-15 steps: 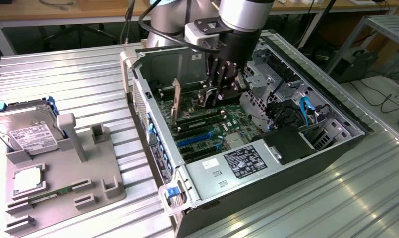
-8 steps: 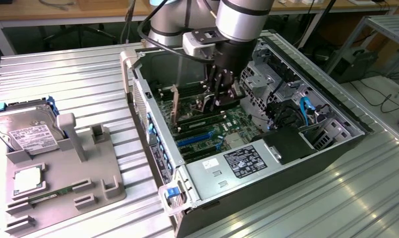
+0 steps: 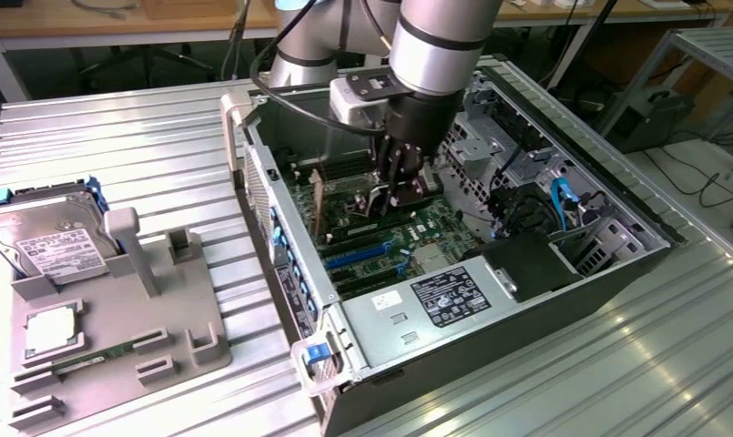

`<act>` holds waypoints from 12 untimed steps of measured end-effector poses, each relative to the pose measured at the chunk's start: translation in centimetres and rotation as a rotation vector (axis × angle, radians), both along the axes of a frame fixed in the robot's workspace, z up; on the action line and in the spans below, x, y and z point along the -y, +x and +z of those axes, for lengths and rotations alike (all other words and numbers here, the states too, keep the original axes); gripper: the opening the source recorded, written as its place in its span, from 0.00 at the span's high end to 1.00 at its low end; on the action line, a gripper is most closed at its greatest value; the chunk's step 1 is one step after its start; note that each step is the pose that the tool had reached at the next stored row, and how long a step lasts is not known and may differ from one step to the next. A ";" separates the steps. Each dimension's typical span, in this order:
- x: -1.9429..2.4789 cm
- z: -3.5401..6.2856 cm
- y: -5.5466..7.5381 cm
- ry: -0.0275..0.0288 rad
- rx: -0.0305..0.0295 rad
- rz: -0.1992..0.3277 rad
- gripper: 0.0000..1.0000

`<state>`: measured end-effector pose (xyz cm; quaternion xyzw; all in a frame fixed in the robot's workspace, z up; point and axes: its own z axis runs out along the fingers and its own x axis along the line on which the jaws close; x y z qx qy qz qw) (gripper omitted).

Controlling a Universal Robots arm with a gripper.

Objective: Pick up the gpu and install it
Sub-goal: 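Insert the gpu into the slot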

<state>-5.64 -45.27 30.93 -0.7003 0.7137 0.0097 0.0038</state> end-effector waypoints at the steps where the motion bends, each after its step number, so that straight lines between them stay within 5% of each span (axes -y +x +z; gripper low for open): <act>1: 0.05 -0.19 0.0 0.0000 -0.0001 0.000 0.73; 10: 0.41 -1.44 -0.3 0.0003 0.0001 0.000 0.73; 12: 0.42 -1.56 -0.5 0.0001 0.0145 0.000 0.73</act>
